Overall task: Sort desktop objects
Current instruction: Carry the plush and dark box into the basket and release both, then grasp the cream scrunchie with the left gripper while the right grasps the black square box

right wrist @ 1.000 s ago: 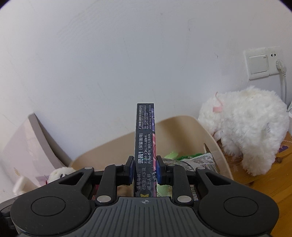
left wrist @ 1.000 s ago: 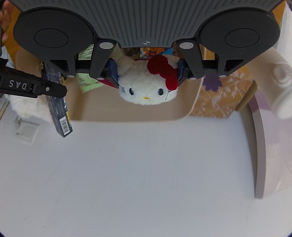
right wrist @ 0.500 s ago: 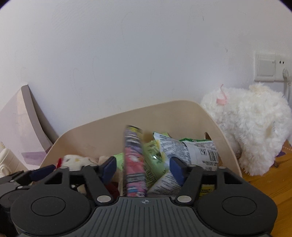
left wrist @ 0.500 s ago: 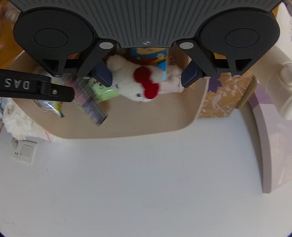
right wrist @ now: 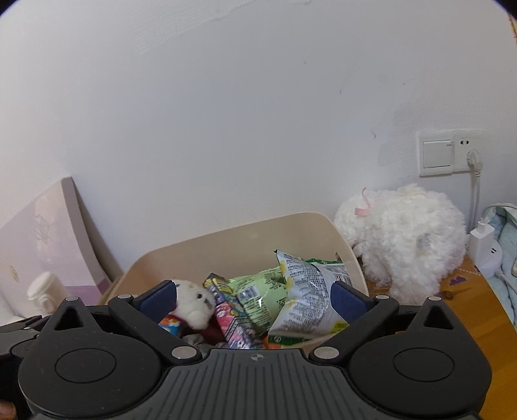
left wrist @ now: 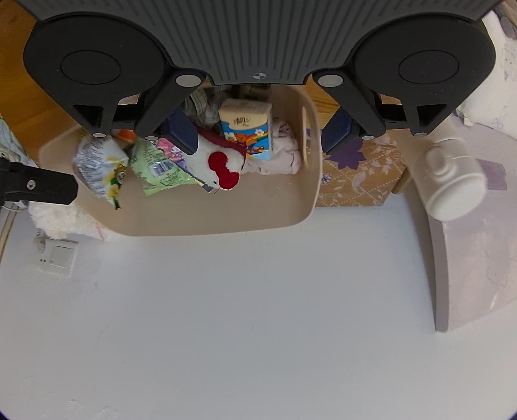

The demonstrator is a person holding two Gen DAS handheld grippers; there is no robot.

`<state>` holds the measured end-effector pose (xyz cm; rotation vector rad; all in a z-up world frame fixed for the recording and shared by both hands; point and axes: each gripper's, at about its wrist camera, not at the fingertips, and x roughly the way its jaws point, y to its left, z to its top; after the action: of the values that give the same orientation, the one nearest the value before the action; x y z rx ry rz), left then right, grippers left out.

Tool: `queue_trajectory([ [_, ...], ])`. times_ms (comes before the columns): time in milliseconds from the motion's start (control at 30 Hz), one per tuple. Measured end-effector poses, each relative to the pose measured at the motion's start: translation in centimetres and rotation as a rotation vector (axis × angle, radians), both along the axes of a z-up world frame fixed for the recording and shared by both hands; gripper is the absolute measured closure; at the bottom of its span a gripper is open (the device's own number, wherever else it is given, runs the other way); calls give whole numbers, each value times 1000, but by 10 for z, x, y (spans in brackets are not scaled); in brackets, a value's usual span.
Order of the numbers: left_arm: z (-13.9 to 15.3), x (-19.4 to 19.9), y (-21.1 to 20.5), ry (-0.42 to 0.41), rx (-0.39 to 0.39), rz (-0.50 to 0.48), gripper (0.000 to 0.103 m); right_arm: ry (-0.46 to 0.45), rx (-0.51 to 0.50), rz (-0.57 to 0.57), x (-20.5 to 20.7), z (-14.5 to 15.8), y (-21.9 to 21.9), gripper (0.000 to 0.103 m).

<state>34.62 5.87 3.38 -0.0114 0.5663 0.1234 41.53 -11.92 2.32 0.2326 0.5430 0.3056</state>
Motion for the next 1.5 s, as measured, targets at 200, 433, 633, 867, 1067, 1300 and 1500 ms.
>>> queue_trajectory([
  [200,16,-40,0,-25,-2,-24,17,-14,-25,22,-42,6,-11,0],
  [433,17,-77,3,10,-55,-84,17,-37,-140,78,-94,-2,-11,0],
  [633,2,-107,0,49,-62,-121,17,-38,-141,105,-143,-21,-18,0],
  [867,-27,-140,-15,95,-32,-175,17,-37,-118,46,-184,-51,-40,0],
  [1067,-49,-154,-25,152,-35,-204,17,-34,-230,62,-208,-79,-46,0],
  [1300,-76,-160,-35,212,-79,-232,17,10,-316,102,-218,-108,-47,0],
  [1500,-102,-155,-42,266,-76,-268,17,21,-374,93,-213,-123,-50,0],
])
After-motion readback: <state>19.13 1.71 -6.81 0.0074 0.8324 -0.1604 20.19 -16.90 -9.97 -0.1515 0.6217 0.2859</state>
